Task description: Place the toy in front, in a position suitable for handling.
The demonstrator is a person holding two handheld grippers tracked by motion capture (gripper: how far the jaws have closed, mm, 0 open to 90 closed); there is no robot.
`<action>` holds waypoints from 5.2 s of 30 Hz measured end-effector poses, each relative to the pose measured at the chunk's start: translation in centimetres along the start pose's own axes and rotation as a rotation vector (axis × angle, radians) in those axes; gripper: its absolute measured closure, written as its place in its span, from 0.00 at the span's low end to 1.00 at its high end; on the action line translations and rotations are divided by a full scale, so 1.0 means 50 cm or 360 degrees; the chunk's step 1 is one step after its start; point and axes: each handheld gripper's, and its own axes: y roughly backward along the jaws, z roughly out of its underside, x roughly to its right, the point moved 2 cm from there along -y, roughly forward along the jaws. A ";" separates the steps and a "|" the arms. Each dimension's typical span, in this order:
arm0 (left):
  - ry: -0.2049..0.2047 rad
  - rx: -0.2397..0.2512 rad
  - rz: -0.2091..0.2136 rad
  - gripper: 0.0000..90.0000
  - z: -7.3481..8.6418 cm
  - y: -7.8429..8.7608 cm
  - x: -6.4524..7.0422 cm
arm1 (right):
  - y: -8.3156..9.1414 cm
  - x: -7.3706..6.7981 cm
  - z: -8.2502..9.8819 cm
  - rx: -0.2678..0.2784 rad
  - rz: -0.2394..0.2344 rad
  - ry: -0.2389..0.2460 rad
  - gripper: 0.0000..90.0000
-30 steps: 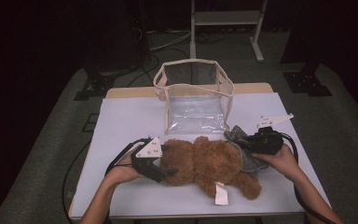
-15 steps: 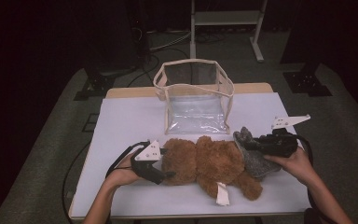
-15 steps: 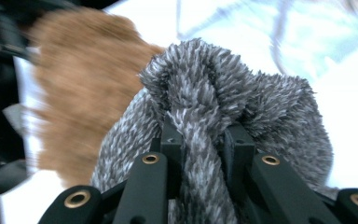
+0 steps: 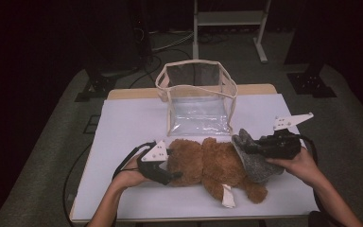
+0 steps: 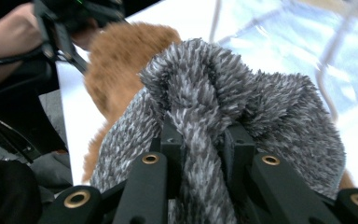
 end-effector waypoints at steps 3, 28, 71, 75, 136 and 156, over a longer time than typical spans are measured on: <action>-0.0026 -0.0019 -0.0010 0.28 -0.001 0.000 0.004 | -0.035 -0.009 -0.023 -0.0062 0.0004 0.0078 0.82; -0.0185 -0.0088 -0.0015 0.28 -0.019 -0.008 0.028 | -0.237 0.002 -0.116 -0.0411 -0.0043 0.0233 0.81; 0.0000 0.0041 -0.0012 0.33 0.005 0.009 0.000 | -0.076 -0.082 -0.013 -0.0093 0.0130 0.0381 0.80; -0.0005 0.0049 0.0005 0.35 0.004 0.007 0.003 | -0.119 -0.109 -0.054 -0.0130 0.0053 0.0482 0.80; -0.0006 -0.0001 0.0042 0.29 0.017 0.014 0.009 | 0.104 0.104 0.242 -0.0186 0.0451 -0.0311 0.73; 0.0020 0.0035 -0.0025 0.22 0.015 0.058 -0.006 | 0.157 0.083 0.226 -0.0123 0.0434 -0.0247 0.45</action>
